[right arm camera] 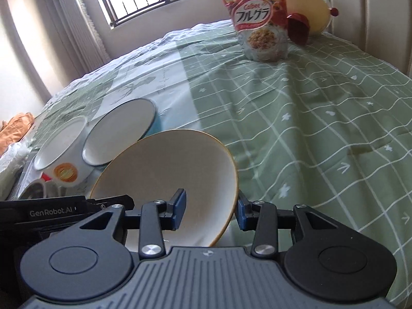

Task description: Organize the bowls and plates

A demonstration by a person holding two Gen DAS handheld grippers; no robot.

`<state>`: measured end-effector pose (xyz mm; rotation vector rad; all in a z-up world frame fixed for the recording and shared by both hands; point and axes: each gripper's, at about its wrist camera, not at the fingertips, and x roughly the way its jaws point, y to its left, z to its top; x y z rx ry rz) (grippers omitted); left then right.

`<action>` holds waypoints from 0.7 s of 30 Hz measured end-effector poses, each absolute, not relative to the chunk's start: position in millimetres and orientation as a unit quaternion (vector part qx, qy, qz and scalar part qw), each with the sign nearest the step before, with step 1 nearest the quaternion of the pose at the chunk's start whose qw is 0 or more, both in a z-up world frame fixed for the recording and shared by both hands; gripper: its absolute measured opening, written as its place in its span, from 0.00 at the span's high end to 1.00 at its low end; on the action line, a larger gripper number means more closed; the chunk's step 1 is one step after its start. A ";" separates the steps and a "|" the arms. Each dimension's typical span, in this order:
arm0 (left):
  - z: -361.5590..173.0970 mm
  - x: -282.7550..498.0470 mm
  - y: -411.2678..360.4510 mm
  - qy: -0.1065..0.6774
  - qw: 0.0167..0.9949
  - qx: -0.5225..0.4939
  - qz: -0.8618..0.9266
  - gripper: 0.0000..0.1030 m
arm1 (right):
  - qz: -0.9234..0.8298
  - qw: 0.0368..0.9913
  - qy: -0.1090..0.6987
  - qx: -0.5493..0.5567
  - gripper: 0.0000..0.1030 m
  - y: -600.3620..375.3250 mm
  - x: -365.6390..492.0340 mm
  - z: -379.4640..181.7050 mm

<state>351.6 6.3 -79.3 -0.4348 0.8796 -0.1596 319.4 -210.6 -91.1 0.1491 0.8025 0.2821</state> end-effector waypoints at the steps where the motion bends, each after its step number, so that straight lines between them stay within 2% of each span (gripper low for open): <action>1: -77.0 340.9 15.5 0.421 0.882 -0.201 -0.069 0.78 | 0.147 0.905 0.393 0.071 0.62 -202.4 314.0 -91.6; 9: -74.9 281.3 77.2 0.406 0.888 -0.214 -0.037 0.78 | 0.196 0.888 0.413 0.046 0.62 -144.4 284.6 -101.3; 21: -77.4 286.4 82.6 0.395 0.890 -0.222 -0.054 0.78 | 0.180 0.894 0.408 0.052 0.62 -142.2 285.6 -100.5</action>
